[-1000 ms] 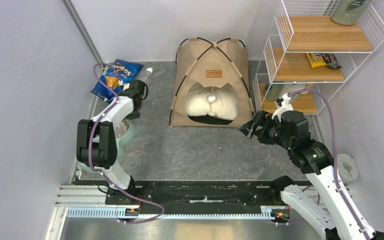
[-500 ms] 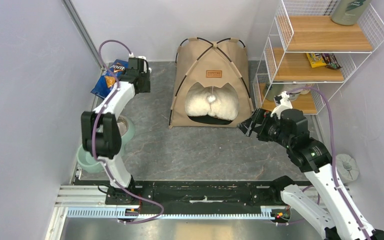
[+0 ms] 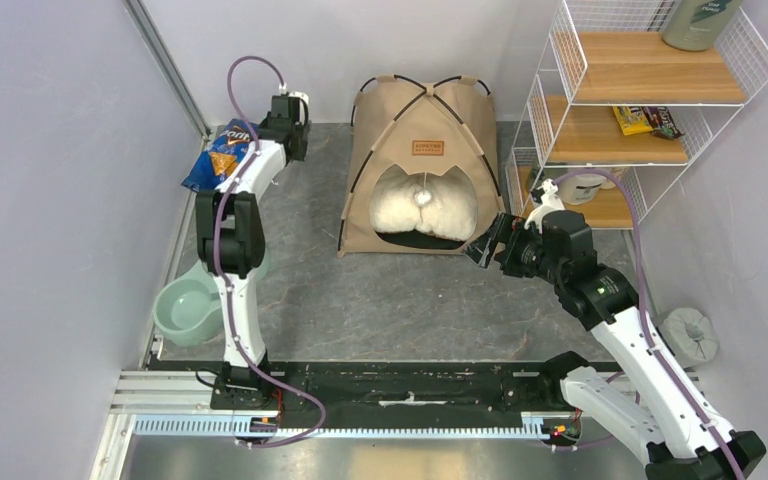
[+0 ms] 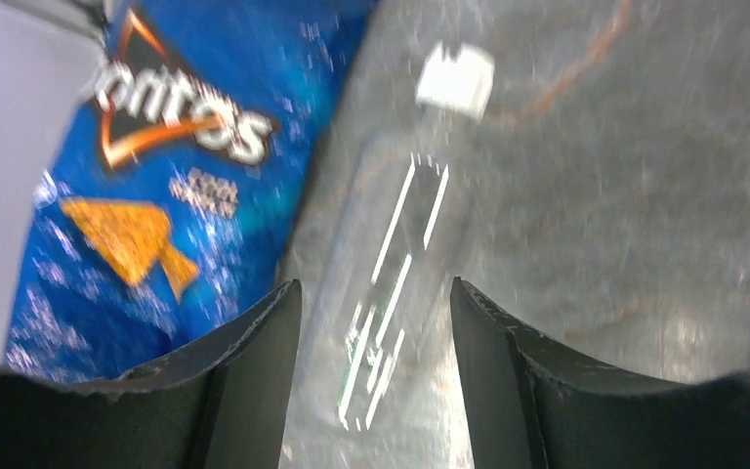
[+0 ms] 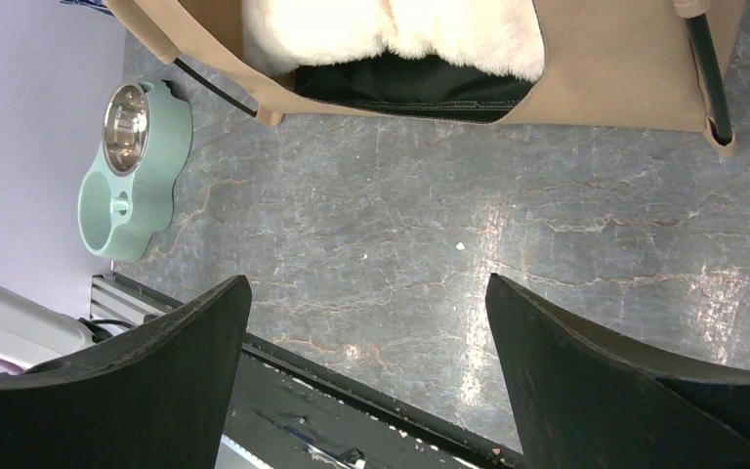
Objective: Set up the pet tent
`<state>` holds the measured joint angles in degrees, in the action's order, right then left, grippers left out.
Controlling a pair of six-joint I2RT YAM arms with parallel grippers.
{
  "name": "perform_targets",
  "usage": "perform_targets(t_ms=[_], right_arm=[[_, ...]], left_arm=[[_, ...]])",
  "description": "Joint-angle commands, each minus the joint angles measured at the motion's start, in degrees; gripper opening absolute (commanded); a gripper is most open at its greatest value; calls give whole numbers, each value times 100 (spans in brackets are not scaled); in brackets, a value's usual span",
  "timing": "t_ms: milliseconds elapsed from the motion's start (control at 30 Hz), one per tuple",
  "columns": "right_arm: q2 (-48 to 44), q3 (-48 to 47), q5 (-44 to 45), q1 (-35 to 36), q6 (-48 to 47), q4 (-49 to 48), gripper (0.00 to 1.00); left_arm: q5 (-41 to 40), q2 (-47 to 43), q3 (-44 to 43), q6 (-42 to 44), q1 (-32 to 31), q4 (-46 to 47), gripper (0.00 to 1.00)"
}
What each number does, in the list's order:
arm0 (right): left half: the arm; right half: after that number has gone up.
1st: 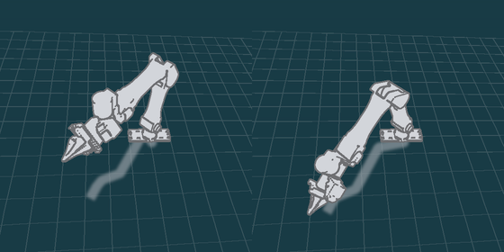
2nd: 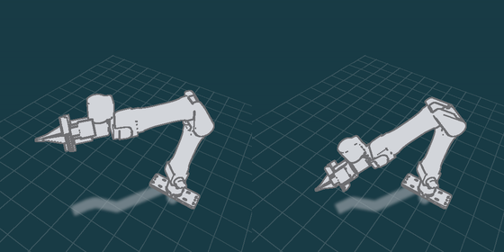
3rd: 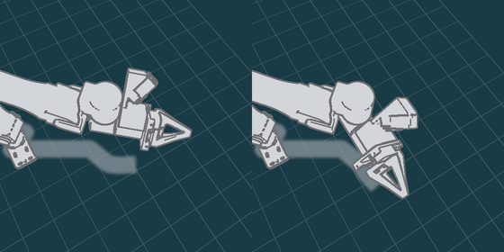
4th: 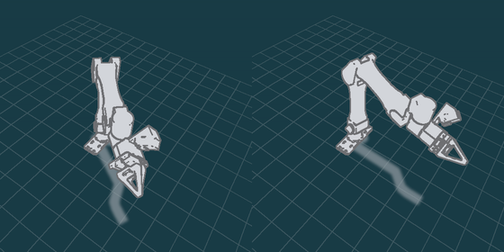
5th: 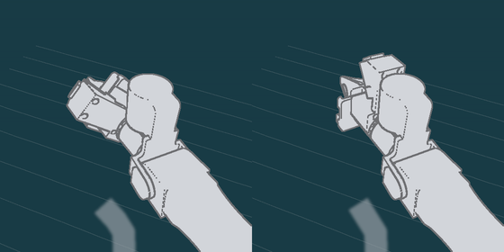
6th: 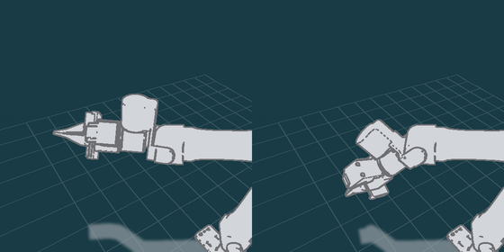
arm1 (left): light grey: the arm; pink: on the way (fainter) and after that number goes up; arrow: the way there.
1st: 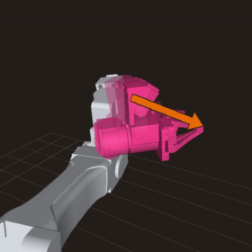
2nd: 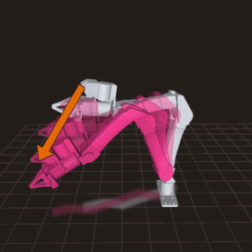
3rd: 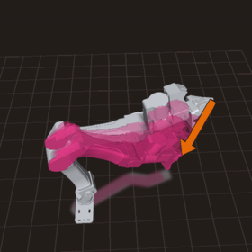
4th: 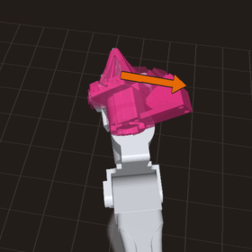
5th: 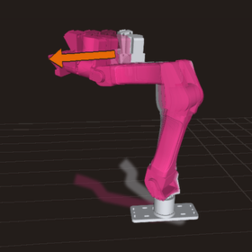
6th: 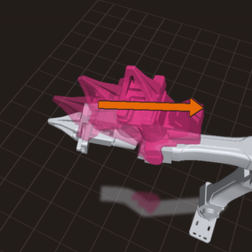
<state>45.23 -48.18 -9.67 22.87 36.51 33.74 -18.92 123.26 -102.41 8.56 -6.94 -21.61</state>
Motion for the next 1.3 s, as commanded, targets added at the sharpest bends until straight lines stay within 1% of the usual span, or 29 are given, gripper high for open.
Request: perform_targets(t_ms=[0,67,133,167,233,267,333,467,600,800,867,967,1067,1133,1267], right_arm=[[-7,62,33,-2,2,-365,97],[41,89,79,-7,2,-391,97],[94,123,86,-5,14,-456,97],[137,125,81,-7,13,-488,97],[229,112,63,-2,-1,-510,97],[264,101,61,-2,0,-516,97],[322,99,46,-2,-4,-542,97],[362,150,65,-2,9,-616,97],[425,113,32,-2,12,-653,97],[413,35,-137,-4,-105,-541,97],[367,11,-200,-5,-175,-515,97],[321,-7,-340,2,-215,-575,96],[261,6,-516,62,-166,-721,95],[235,77,-557,171,-133,-905,95],[314,69,-406,609,-88,-1029,94]], left_arm=[[156,719,-1351,533,52,-868,65],[196,1074,-1891,536,59,-1384,65],[229,1285,-2188,440,78,-1661,66],[268,1347,-2244,406,86,-1709,68],[307,1438,-2280,392,90,-1731,76],[293,1504,-2324,401,93,-1766,78],[240,1701,-2496,400,111,-1917,79],[469,1935,-2600,312,164,-2134,79],[761,1975,-2585,186,193,-2181,74],[927,1751,-2436,-249,233,-2268,62],[953,1564,-2195,-519,236,-2277,61],[1183,981,-1465,-1144,235,-2099,56],[1360,141,-390,-1761,236,-1618,55],[1364,-387,216,-2418,251,-1423,55],[1785,-1646,1735,-3397,255,-538,53]])
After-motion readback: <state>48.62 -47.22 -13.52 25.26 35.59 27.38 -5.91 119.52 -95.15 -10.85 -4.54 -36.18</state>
